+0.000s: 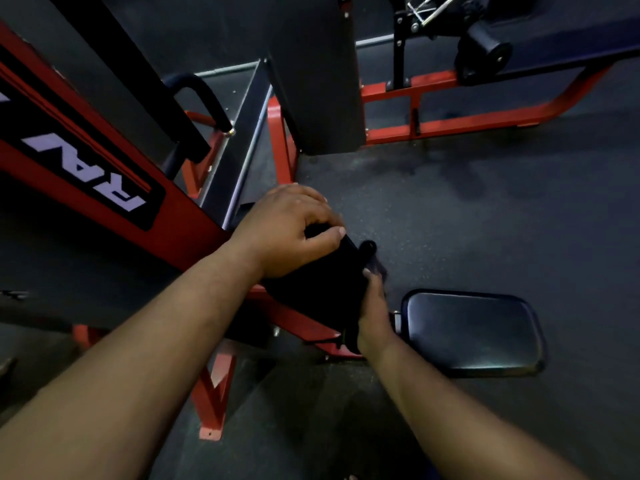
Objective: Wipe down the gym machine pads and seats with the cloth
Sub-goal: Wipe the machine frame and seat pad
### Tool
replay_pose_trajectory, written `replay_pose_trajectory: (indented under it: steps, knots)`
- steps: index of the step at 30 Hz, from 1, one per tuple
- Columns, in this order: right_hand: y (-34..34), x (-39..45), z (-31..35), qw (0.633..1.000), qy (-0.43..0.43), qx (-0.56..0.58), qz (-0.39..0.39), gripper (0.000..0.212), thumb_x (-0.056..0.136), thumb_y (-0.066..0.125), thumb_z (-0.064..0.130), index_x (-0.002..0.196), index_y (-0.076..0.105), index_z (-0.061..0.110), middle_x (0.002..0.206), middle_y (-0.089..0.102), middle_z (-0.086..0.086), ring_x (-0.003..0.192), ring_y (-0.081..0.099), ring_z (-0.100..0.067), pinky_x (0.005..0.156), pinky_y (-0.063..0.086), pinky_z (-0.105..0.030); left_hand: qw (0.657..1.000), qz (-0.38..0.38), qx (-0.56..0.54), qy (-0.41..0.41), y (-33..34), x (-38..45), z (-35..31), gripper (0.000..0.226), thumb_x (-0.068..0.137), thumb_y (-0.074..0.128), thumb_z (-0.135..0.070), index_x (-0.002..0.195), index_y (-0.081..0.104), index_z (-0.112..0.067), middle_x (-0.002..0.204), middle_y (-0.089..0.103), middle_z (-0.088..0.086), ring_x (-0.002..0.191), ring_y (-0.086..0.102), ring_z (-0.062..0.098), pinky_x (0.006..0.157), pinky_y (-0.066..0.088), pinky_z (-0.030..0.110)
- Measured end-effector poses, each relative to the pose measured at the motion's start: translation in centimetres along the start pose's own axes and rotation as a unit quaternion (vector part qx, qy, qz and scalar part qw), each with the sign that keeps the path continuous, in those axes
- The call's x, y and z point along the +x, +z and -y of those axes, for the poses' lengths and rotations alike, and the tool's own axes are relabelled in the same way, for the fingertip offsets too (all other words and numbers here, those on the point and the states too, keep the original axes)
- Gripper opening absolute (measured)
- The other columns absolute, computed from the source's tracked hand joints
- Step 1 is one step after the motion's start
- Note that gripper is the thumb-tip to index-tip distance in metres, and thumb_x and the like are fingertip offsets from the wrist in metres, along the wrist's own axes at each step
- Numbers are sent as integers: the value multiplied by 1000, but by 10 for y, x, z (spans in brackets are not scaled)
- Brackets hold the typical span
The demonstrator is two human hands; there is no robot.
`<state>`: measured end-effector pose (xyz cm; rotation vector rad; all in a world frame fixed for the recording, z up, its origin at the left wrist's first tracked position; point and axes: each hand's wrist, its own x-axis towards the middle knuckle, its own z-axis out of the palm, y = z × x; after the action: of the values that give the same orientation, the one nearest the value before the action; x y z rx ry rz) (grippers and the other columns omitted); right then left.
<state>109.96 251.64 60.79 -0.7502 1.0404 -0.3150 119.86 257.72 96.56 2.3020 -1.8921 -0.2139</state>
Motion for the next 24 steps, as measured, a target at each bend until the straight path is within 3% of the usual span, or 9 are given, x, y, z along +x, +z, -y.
replay_pose_trajectory:
  steps: [3,5,7,9,11,15,17,20,24]
  knots:
    - [61,-123,102,986,-150,-77,7,70,77,34,90,142,39,65,157,42,21,148,36,-12,117,18,-63,1000,-18,-14,-5,0,0,-2,70,89,33,-70,131,68,-26,132,68,-6,129,57,15,111,40,46]
    - [77,-172,138,975,-187,-116,38,80,76,19,84,152,27,58,166,26,19,153,21,-12,122,10,-58,1000,-18,-12,-21,-1,-3,-8,84,86,27,-79,144,56,-25,145,59,-2,137,51,18,115,36,50]
    - [82,-190,154,961,-233,-132,63,92,73,14,87,157,22,49,168,18,19,156,13,-12,125,9,-54,998,-5,16,-66,-1,0,-9,102,79,19,-86,157,36,-23,157,46,2,146,40,22,122,26,51]
    - [77,-197,156,953,-266,-129,70,85,82,21,87,155,33,46,165,28,15,153,24,-14,126,17,-52,990,2,71,-126,-2,-5,-16,111,75,18,-89,162,18,-20,162,38,8,150,33,26,126,11,55]
    - [62,-199,155,952,-280,-105,68,60,100,35,58,153,43,32,163,35,4,149,32,-12,126,23,-43,981,1,112,-159,-1,-7,-28,99,85,30,-83,160,23,-19,160,40,11,151,31,25,125,-1,59]
    - [22,-223,148,954,-289,-43,58,44,103,51,22,146,51,23,153,49,-3,136,49,-9,121,36,-37,987,-68,70,-130,15,-20,-63,44,97,55,-40,139,57,-26,135,66,7,136,52,25,125,-6,56]
    - [-4,-228,144,962,-269,-38,37,52,103,58,19,152,44,22,146,55,-8,126,59,-10,112,46,-32,986,-124,-9,-115,26,-28,-80,40,96,58,-27,136,60,-27,123,72,3,127,58,26,126,13,44]
    - [-49,-225,146,972,-224,-60,45,83,92,71,44,160,24,33,156,45,-8,134,55,-17,108,50,-35,943,-179,-246,-137,49,-30,-103,37,93,67,-16,130,65,-24,126,71,-3,121,63,16,109,47,34]
    - [-111,-208,155,973,-179,-92,115,32,103,60,22,133,51,23,129,67,4,116,67,-8,90,55,-23,826,-217,-487,-186,105,-18,-130,35,94,67,-2,124,64,-19,127,68,3,121,63,16,109,50,41]
